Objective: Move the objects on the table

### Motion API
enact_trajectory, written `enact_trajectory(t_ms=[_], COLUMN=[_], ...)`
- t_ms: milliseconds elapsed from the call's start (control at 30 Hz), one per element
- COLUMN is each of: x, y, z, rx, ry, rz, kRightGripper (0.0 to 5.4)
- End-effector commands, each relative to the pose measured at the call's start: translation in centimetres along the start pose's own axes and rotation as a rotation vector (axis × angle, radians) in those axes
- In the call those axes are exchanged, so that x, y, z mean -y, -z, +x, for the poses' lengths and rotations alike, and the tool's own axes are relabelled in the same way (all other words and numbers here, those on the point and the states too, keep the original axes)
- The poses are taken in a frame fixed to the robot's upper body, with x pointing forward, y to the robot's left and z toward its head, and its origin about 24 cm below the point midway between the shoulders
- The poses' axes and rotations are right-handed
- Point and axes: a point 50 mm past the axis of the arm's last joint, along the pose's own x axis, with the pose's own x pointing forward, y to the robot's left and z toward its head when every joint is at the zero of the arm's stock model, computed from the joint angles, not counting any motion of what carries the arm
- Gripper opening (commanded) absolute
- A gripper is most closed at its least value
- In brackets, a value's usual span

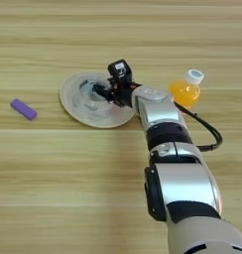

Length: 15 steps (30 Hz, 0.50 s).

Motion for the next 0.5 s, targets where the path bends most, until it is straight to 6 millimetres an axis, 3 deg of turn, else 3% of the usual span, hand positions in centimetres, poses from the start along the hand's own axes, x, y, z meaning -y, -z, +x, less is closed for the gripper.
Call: enact_trajectory(t_ms=[33, 500], x=[1.08, 0.94], y=[-4.78, -4.80], z=[-0.76, -0.91], rx=[0.160, 0.168], ry=[0.042, 0.041], rz=[-0.082, -0.084], kRightGripper=[3.02, 4.31])
